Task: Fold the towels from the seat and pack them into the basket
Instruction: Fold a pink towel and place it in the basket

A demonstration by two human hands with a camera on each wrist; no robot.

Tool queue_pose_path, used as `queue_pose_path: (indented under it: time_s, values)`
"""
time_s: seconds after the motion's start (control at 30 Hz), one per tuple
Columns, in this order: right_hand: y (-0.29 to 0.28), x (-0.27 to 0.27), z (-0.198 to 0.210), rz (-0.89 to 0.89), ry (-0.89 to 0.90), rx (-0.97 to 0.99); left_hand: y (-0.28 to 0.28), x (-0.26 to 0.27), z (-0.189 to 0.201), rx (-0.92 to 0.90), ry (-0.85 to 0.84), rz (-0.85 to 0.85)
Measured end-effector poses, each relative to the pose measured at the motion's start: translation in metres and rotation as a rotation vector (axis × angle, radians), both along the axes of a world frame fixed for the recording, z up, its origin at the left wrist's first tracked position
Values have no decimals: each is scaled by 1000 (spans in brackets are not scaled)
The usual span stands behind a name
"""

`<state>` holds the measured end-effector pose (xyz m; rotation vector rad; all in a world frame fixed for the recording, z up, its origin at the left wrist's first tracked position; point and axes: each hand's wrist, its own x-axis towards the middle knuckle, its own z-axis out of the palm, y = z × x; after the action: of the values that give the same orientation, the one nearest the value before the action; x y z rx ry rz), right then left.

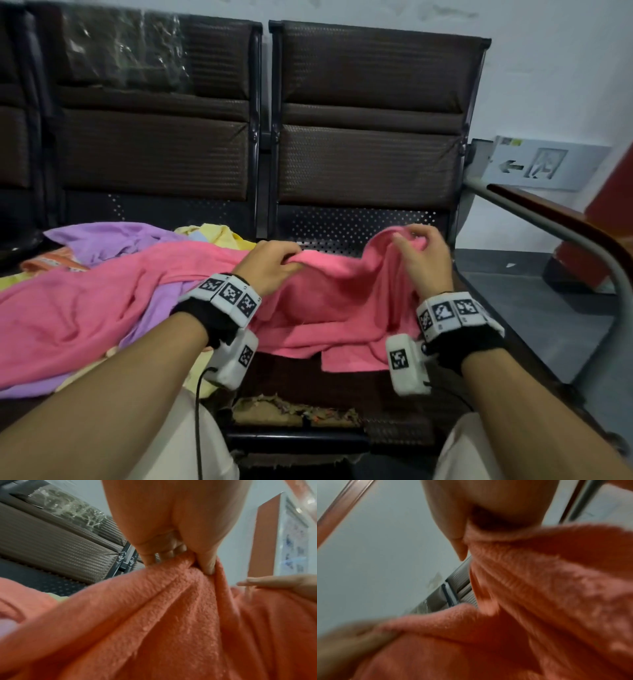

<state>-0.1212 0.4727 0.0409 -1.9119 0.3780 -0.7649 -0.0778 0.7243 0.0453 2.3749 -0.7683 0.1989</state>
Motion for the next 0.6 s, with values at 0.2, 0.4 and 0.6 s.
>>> queue_pose_path:
  time_s: [0.2,0.4,0.6]
  values:
    - [34,-11,-3,599,68,-288,-16,-11,7,-128,23,-147]
    - [42,-16,-6,678,212,-429,-8,-7,0,-126,27,-140]
    - [29,-10,6,321,-95,-240,10,2,-16,24,116,-47]
